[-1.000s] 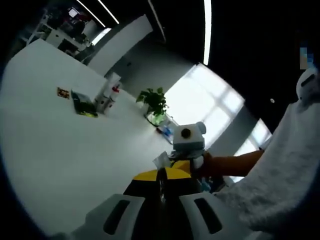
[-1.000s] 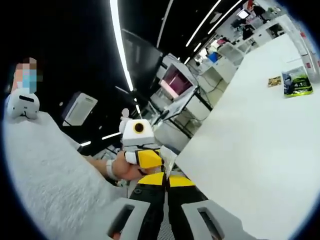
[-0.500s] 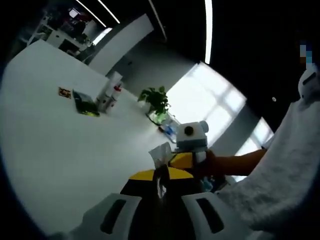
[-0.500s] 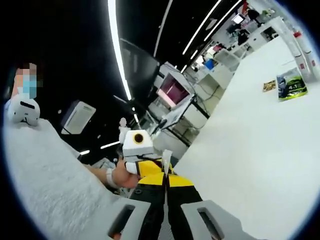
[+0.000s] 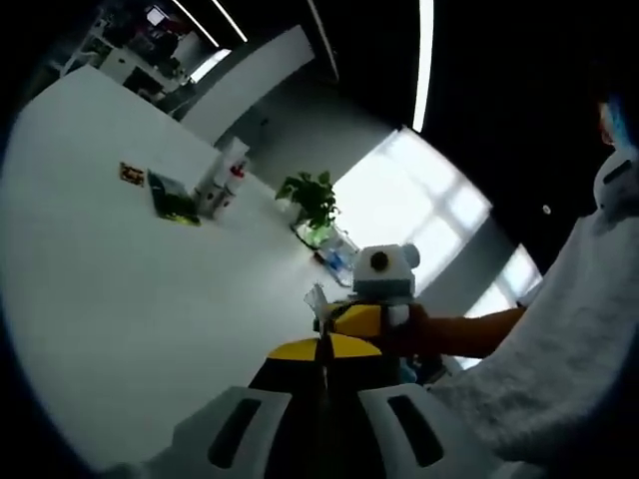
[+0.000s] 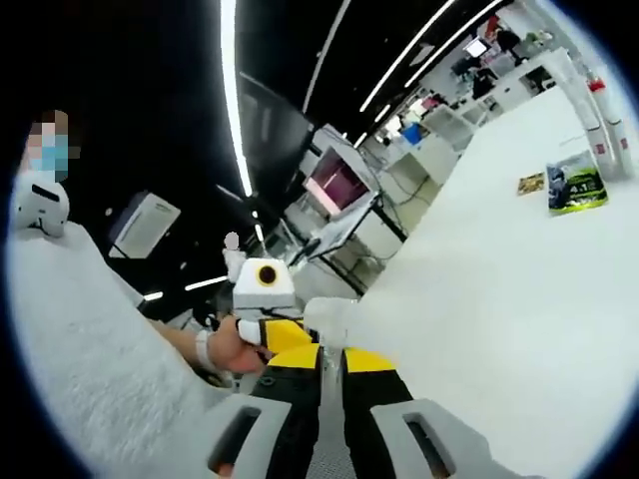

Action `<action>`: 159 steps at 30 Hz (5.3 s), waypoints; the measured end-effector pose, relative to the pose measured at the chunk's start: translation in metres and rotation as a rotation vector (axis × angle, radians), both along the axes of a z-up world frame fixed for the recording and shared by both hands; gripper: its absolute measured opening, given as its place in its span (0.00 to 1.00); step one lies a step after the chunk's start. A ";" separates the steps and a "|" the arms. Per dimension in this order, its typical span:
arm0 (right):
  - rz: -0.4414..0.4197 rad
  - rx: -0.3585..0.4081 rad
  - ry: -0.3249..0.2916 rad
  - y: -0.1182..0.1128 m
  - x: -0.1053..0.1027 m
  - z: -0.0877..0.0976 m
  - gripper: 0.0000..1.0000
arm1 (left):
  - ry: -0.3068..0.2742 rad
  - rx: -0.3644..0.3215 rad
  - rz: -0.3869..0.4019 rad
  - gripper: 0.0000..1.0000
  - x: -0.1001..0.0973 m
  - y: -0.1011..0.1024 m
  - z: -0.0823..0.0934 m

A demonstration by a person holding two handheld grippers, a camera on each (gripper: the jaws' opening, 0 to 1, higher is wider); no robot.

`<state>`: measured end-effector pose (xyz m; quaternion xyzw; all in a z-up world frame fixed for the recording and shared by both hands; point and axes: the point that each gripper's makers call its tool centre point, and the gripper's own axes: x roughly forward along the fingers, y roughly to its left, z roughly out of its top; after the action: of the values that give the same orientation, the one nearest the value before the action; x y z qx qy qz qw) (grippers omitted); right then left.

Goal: Arrange the skincare products in the storage area until every visible bottle or jar stands upright without overlapping.

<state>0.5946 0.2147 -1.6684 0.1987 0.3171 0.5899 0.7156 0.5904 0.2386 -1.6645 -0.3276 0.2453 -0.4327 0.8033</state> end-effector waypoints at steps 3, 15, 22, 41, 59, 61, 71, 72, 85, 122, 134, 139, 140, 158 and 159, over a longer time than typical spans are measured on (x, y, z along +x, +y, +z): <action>-0.140 -0.107 -0.079 -0.009 0.019 -0.010 0.18 | 0.037 0.011 0.050 0.00 0.007 0.008 -0.007; -0.157 -0.427 -0.530 -0.011 0.027 -0.038 0.41 | 0.139 0.035 0.093 0.00 0.012 0.015 -0.026; -0.135 -0.437 -0.534 -0.009 0.023 -0.042 0.40 | 0.188 -0.021 0.169 0.00 0.023 0.030 -0.026; -0.038 -0.549 -0.556 -0.008 0.015 -0.066 0.34 | 0.162 -0.038 0.215 0.00 0.095 0.053 0.007; -0.009 -0.572 -0.534 -0.010 0.013 -0.074 0.31 | 0.195 -0.038 0.216 0.00 0.180 0.060 0.011; -0.014 -0.577 -0.526 -0.011 0.014 -0.075 0.32 | 0.197 -0.039 0.202 0.00 0.194 0.059 0.013; -0.018 -0.586 -0.531 -0.012 0.015 -0.076 0.31 | 0.226 -0.054 0.187 0.00 0.241 0.058 0.008; -0.023 -0.587 -0.527 -0.013 0.016 -0.076 0.31 | 0.231 -0.056 0.187 0.00 0.244 0.057 0.007; -0.041 -0.605 -0.526 -0.016 0.020 -0.077 0.30 | 0.303 0.003 0.153 0.00 0.274 0.053 -0.028; -0.037 -0.643 -0.484 -0.020 0.021 -0.087 0.28 | 0.501 0.281 0.045 0.00 0.317 0.042 -0.138; -0.038 -0.649 -0.480 -0.021 0.022 -0.088 0.28 | 0.553 0.305 0.066 0.03 0.322 0.044 -0.141; -0.056 -0.648 -0.467 -0.023 0.025 -0.087 0.28 | 0.562 0.317 0.092 0.05 0.325 0.047 -0.141; -0.053 -0.649 -0.468 -0.023 0.024 -0.087 0.28 | 0.570 0.318 0.096 0.05 0.325 0.048 -0.141; -0.048 -0.646 -0.486 -0.022 0.023 -0.086 0.29 | 0.528 0.325 0.153 0.41 0.328 0.069 -0.119; -0.050 -0.645 -0.487 -0.022 0.024 -0.085 0.29 | 0.521 0.334 0.160 0.43 0.327 0.072 -0.117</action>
<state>0.6185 0.1931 -1.7535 -0.1739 0.3020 0.4724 0.8095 0.9175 0.3103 -1.7820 -0.3091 0.4839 -0.2233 0.7877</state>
